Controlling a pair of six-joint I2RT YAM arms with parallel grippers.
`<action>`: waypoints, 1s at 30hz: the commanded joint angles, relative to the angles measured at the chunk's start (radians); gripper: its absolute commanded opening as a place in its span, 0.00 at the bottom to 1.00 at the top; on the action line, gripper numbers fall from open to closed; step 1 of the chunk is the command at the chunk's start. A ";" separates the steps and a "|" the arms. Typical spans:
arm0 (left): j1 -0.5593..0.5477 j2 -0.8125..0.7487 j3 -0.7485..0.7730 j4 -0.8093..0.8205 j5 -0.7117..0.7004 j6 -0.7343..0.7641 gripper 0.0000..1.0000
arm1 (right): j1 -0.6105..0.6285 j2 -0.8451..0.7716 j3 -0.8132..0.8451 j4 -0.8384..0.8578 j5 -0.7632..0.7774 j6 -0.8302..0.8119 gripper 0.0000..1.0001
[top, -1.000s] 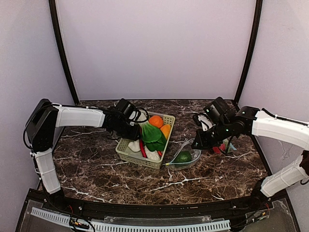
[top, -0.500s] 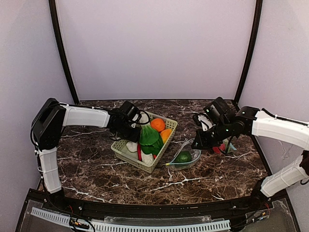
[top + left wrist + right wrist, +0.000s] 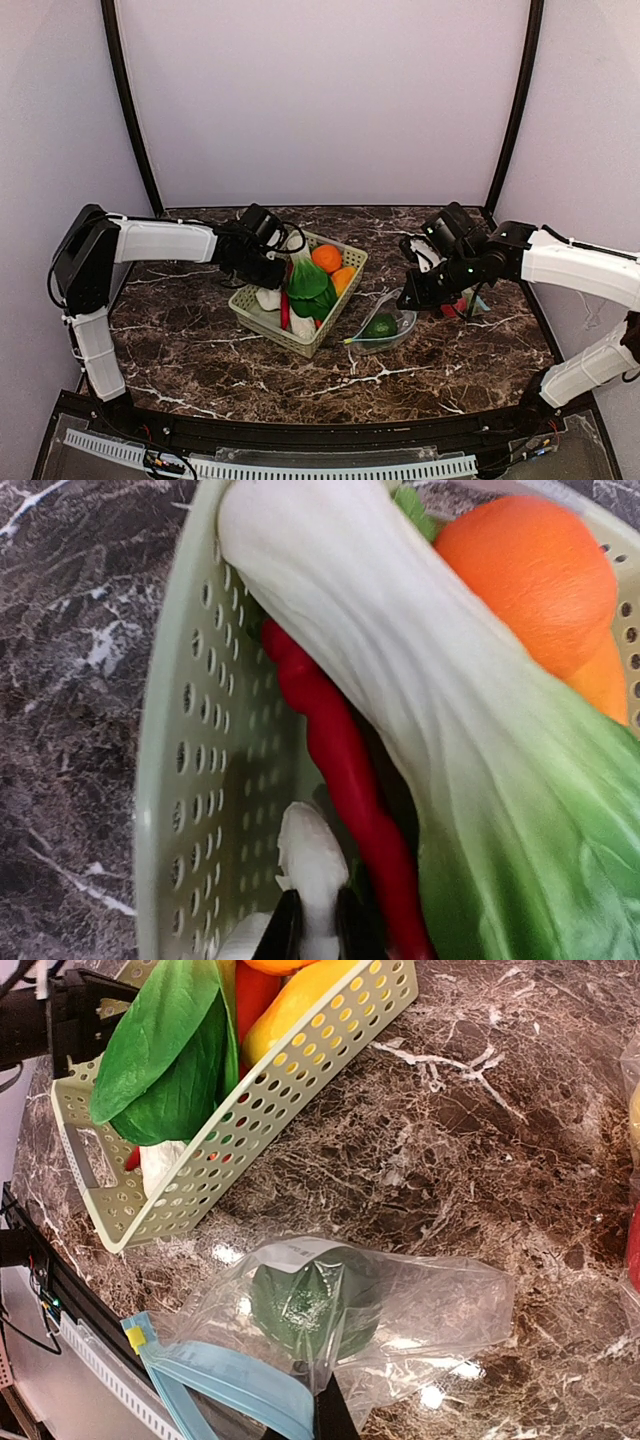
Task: Place the food in the zip-top bag and seal the zipper
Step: Adjust the fake vegetable in the bin.
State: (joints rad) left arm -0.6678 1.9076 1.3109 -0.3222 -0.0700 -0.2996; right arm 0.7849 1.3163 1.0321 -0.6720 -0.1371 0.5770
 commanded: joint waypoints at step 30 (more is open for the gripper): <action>-0.009 -0.492 -0.201 0.012 0.257 0.056 0.07 | -0.005 0.010 0.011 0.028 0.005 -0.008 0.00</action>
State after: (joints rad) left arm -0.6678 1.3567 1.1378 -0.3435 0.1509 -0.2363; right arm 0.7849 1.3167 1.0344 -0.6704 -0.1352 0.5728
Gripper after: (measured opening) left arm 0.084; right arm 0.003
